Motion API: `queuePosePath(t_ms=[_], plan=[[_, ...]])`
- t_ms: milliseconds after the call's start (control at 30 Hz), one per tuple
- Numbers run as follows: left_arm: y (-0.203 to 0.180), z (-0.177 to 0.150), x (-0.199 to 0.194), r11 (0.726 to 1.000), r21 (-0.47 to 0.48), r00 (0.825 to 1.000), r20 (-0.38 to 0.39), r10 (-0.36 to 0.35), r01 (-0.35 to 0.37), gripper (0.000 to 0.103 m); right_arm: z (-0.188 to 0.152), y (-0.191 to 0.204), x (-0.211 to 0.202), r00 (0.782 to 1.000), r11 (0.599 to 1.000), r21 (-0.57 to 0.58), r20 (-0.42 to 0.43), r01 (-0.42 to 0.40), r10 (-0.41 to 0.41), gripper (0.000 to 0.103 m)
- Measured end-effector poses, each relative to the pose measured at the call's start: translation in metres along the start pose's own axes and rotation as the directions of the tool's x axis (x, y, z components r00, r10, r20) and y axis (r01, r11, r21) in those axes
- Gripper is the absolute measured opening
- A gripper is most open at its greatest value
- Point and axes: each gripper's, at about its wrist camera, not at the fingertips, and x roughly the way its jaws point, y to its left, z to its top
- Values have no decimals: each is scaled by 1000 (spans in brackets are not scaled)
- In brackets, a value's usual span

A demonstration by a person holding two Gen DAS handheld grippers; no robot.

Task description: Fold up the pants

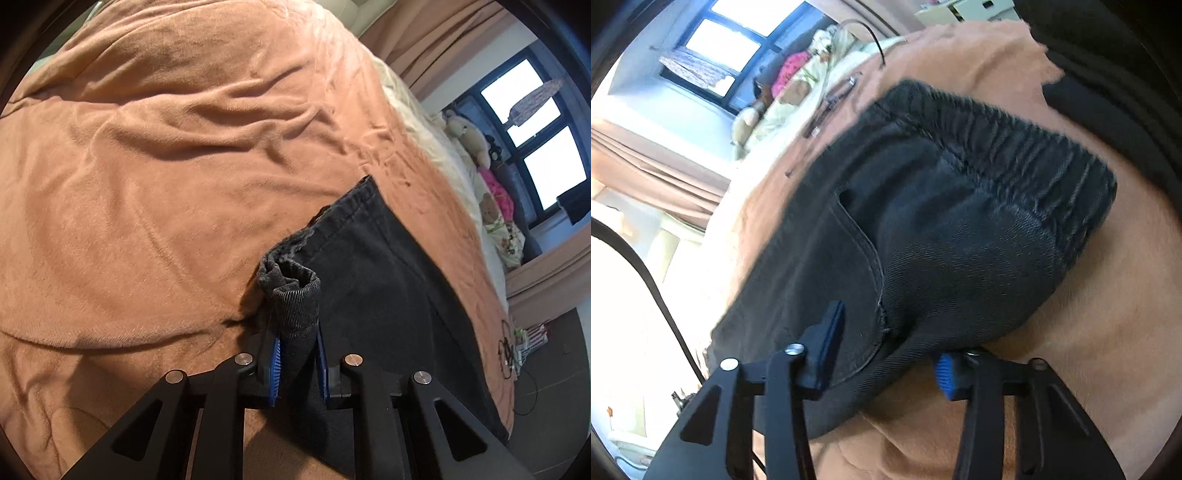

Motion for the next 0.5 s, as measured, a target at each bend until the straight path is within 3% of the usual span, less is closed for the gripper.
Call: queuePosePath(t_ms=[167,300,500], plan=[[6,-11,6,1000,-14,998,-62,9,-10,41,-15,-6,8,999,1000,-1,-34,23,-23,41],[5,-22,10,1000,-13,995,-104,-2,0,41,-25,-12,16,997,1000,19,-80,-4,6,41],[0,-21,16,1000,9,997,-77,22,-21,41,-13,-12,42,996,1000,19,-83,-13,15,41]])
